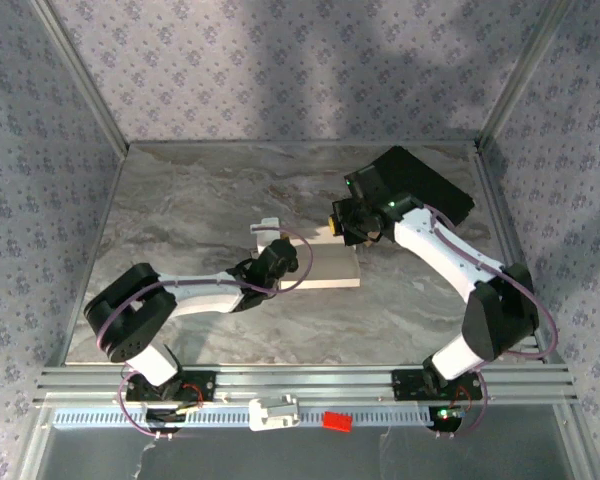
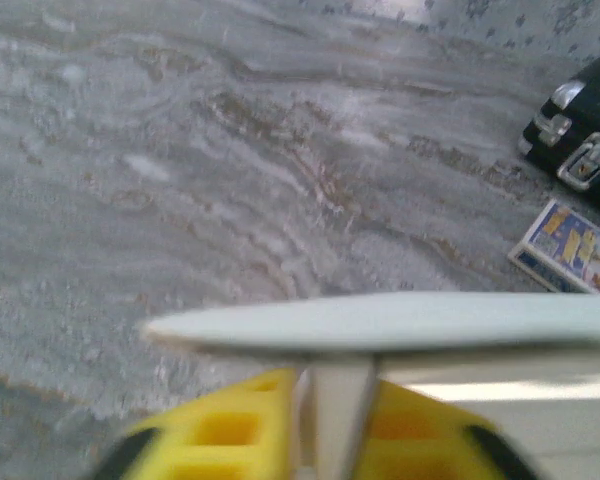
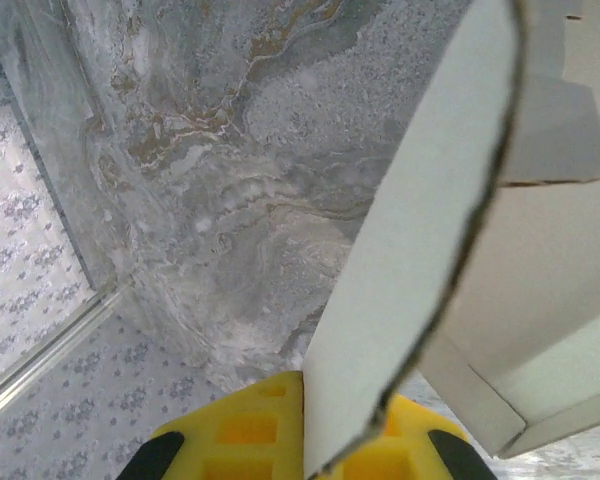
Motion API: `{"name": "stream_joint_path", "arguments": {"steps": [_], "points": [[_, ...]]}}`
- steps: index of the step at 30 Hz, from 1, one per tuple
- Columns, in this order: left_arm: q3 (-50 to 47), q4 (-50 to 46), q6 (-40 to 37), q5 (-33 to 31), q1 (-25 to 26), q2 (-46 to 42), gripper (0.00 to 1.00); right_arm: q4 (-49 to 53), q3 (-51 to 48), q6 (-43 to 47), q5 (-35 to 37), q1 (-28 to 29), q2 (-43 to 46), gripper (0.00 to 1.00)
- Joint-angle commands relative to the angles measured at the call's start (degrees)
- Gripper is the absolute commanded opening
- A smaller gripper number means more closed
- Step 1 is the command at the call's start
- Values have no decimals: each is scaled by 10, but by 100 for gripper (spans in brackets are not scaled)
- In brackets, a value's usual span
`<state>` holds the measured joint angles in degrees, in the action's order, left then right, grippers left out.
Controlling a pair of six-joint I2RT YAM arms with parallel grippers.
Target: Fold the paper box
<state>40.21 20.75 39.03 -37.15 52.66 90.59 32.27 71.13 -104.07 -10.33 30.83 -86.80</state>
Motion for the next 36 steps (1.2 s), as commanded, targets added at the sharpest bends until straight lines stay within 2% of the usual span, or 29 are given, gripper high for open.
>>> {"name": "stream_joint_path", "arguments": {"steps": [1, 5, 12, 15, 18, 19, 22, 23, 25, 27, 28, 31, 32, 34, 36], "points": [[-31, -70, 54, 25, 3, -36, 37, 25, -62, 38, 2, 14, 38, 0], [-66, -101, 97, 58, 16, -107, 48, -8, -122, 48, 8, 19, 80, 0], [-102, -184, 143, 73, 31, -239, 50, -16, -163, 43, 6, 32, 97, 0], [-84, -255, 160, 74, 31, -302, 52, -13, -153, 42, 14, 33, 95, 0], [-46, -357, 227, 48, 17, -354, 69, 2, -138, 49, 14, 30, 90, 0], [-36, -380, 255, 70, -6, -360, 69, 5, -135, 51, 14, 30, 89, 0], [-5, -384, 301, 245, -122, -329, 64, 9, -134, 56, 13, 29, 89, 0], [18, -389, 301, 286, -143, -303, 63, 8, -133, 59, 11, 27, 87, 0], [69, -408, 284, 319, -158, -252, 64, 11, -123, 73, 11, 23, 83, 1], [102, -400, 263, 327, -167, -207, 64, 35, -90, 107, 14, 16, 74, 27], [111, -395, 261, 336, -172, -190, 64, 56, -68, 128, 16, 13, 68, 38], [147, -406, 245, 352, -190, -140, 65, 140, 25, 212, 27, 1, 51, 61], [160, -416, 236, 352, -193, -128, 66, 167, 49, 237, 28, -5, 49, 66], [180, -434, 224, 364, -201, -110, 66, 225, 81, 297, 22, -18, 53, 69], [193, -450, 221, 371, -208, -101, 66, 240, 90, 346, 30, -36, 75, 70]]}}
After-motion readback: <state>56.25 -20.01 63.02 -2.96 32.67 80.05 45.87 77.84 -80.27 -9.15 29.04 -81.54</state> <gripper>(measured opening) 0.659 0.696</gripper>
